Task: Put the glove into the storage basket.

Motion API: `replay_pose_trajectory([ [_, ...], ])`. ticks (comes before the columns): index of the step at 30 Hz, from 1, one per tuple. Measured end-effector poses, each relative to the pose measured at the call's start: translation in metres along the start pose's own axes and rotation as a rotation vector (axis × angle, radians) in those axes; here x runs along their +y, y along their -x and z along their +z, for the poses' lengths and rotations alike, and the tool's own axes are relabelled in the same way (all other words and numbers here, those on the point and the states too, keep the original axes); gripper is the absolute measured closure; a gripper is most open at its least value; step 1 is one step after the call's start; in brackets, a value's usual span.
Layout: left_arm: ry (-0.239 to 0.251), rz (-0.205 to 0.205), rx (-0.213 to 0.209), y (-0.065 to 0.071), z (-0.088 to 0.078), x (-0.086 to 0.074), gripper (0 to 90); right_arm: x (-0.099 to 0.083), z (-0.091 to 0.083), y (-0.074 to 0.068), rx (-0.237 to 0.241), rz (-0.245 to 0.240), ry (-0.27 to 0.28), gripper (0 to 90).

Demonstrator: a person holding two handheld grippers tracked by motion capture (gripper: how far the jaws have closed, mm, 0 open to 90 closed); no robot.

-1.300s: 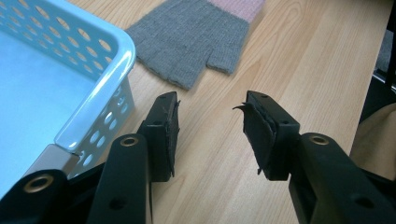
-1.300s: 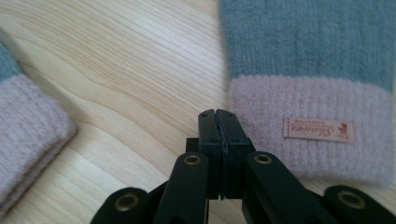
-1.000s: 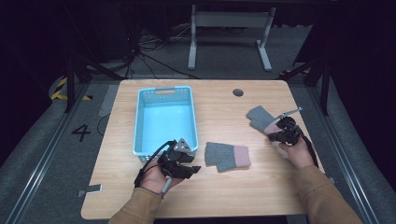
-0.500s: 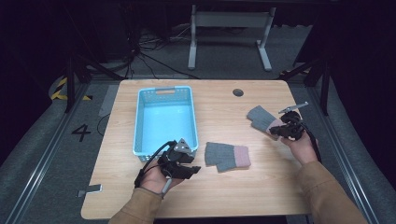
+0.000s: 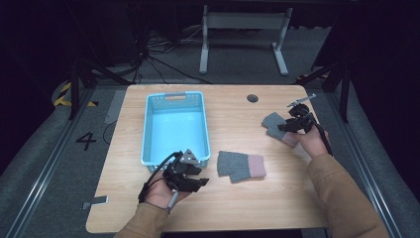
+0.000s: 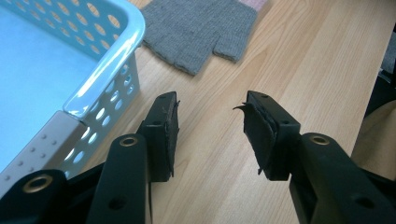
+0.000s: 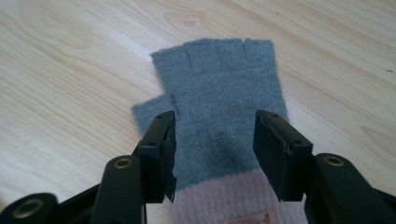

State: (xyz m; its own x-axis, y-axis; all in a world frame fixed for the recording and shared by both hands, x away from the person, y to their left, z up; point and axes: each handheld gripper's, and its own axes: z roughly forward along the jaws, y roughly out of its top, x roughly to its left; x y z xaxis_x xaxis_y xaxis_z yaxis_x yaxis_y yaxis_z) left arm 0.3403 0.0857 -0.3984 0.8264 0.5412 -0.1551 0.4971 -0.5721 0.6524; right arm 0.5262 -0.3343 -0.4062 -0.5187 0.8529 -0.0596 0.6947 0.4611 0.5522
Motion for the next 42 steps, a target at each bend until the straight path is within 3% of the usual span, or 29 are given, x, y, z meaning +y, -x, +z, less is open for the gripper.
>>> replay_pose_trajectory([
  [5, -0.003, -0.001, -0.002, -0.001, 0.000, 0.000, 55.4, 0.003, 0.014, 0.006, -0.027, 0.002, -0.034, 47.0],
  [13, -0.006, -0.002, -0.006, -0.002, 0.001, 0.000, 55.4, 0.001, 0.028, 0.007, -0.029, 0.019, -0.085, 46.6],
  [21, -0.010, 0.006, -0.008, -0.001, 0.002, 0.001, 55.4, -0.001, 0.028, 0.006, -0.001, 0.048, -0.076, 61.1],
  [23, -0.011, 0.007, -0.006, -0.001, 0.002, 0.001, 55.4, -0.002, 0.028, 0.004, -0.004, 0.048, -0.077, 68.3],
  [29, -0.007, 0.002, -0.007, 0.000, 0.002, 0.001, 55.3, 0.003, 0.023, 0.000, -0.029, 0.054, -0.092, 84.3],
  [34, -0.004, -0.004, -0.007, -0.001, 0.001, 0.000, 55.4, 0.006, 0.012, -0.004, -0.032, 0.028, -0.081, 84.9],
  [42, -0.005, 0.001, -0.009, 0.001, 0.000, 0.002, 55.3, 0.012, -0.020, -0.016, 0.002, -0.022, -0.019, 84.8],
])
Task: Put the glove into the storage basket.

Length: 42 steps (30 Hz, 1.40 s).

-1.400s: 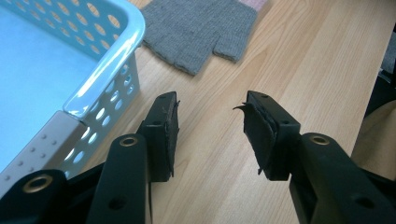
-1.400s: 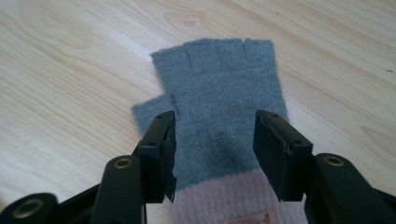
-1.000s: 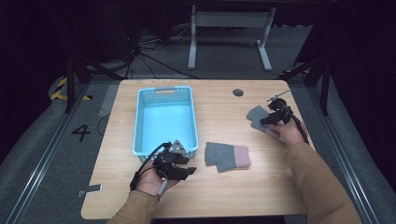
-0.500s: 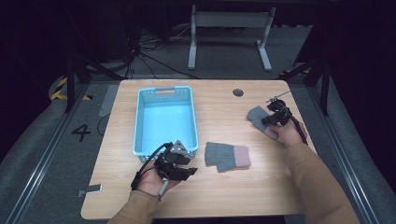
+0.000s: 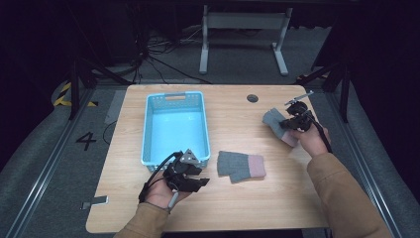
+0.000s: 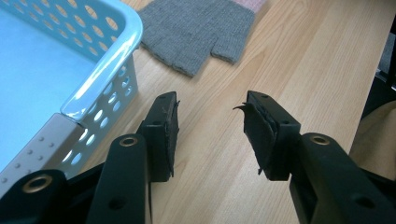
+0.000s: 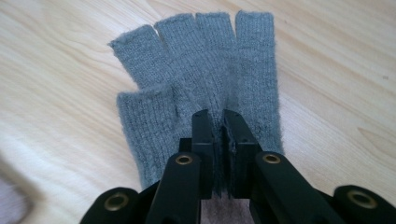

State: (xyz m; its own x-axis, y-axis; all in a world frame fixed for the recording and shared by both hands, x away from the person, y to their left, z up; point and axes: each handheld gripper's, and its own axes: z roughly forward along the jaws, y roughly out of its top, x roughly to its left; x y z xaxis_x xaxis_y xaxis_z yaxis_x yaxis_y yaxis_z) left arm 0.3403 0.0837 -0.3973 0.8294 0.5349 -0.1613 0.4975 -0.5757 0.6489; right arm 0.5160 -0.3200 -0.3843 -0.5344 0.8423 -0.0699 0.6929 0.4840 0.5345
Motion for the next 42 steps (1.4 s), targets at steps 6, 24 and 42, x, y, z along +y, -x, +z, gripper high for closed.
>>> replay_pose_trajectory([
  [6, 0.004, 0.007, -0.001, 0.000, 0.000, 0.001, 55.5, 0.004, -0.023, -0.020, 0.039, -0.073, 0.041, 84.5],
  [24, 0.012, 0.007, -0.004, 0.000, -0.003, 0.002, 56.2, 0.010, -0.058, -0.092, 0.174, -0.333, 0.108, 83.8],
  [42, 0.004, 0.009, -0.018, 0.002, -0.002, 0.002, 58.5, 0.001, -0.051, -0.128, 0.286, -0.431, 0.099, 83.1],
])
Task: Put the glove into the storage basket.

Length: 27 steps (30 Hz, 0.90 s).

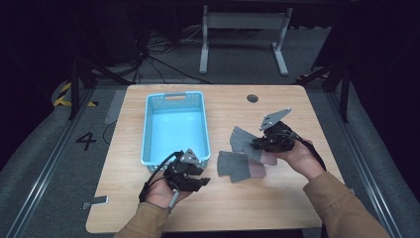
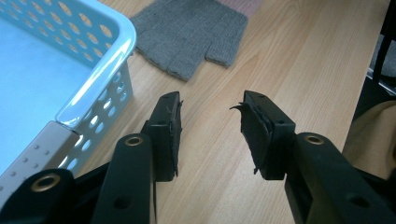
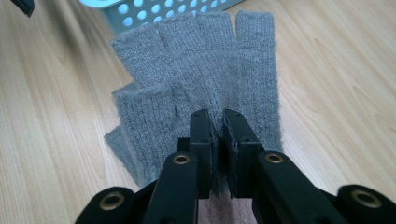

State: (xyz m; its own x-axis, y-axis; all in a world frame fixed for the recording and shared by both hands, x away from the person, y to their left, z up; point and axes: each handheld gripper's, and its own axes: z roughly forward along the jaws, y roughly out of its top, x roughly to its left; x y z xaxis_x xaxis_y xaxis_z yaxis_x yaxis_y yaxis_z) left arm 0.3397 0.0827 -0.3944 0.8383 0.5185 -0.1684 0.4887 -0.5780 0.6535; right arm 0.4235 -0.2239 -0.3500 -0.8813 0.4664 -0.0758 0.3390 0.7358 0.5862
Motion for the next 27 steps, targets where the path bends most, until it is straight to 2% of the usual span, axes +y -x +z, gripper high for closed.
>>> replay_pose_trajectory([
  [8, 0.003, 0.005, 0.006, 0.000, 0.000, 0.000, 60.8, 0.001, 0.017, -0.008, 0.040, -0.024, -0.029, 83.0],
  [14, 0.002, 0.017, -0.005, 0.001, 0.001, 0.000, 62.1, 0.000, 0.028, -0.014, 0.054, -0.054, -0.055, 82.9],
  [19, 0.014, -0.004, -0.009, 0.001, 0.003, 0.000, 62.3, 0.000, 0.037, -0.019, 0.054, -0.058, -0.081, 82.8],
  [22, 0.018, -0.022, 0.015, 0.001, 0.004, 0.001, 64.9, -0.001, 0.043, -0.022, 0.056, -0.076, -0.101, 82.8],
  [27, 0.009, -0.021, 0.006, 0.002, 0.008, 0.000, 66.2, -0.002, 0.049, -0.026, 0.052, -0.095, -0.128, 82.8],
])
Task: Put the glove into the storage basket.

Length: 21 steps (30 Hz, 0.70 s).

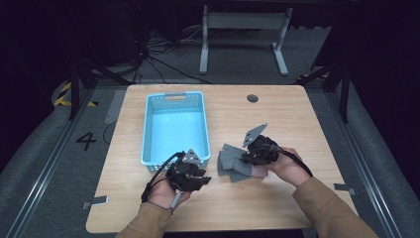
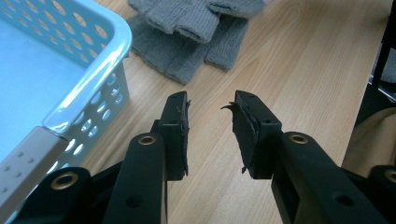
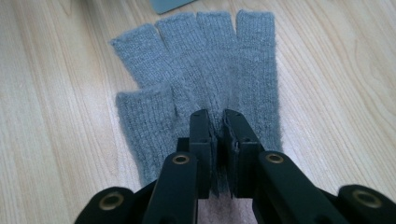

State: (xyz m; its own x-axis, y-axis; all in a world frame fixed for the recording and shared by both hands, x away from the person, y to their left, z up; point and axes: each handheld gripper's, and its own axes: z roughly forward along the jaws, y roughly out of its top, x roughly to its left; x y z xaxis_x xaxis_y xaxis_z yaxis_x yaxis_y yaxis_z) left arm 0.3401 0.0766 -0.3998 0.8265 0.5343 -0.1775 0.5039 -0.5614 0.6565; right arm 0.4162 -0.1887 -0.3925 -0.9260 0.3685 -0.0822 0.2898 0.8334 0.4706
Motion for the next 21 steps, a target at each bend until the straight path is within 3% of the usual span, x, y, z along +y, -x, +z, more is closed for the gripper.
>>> replay_pose_trajectory([
  [5, -0.005, -0.010, -0.017, 0.000, 0.003, 0.001, 66.6, 0.003, 0.004, -0.003, 0.005, -0.015, -0.013, 82.8],
  [18, -0.046, 0.037, 0.001, 0.001, 0.008, 0.001, 67.0, 0.004, 0.020, -0.008, 0.000, -0.028, -0.056, 82.1],
  [21, -0.050, 0.036, -0.001, 0.001, 0.009, 0.001, 67.0, 0.004, 0.022, -0.008, 0.000, -0.039, -0.047, 76.3],
])
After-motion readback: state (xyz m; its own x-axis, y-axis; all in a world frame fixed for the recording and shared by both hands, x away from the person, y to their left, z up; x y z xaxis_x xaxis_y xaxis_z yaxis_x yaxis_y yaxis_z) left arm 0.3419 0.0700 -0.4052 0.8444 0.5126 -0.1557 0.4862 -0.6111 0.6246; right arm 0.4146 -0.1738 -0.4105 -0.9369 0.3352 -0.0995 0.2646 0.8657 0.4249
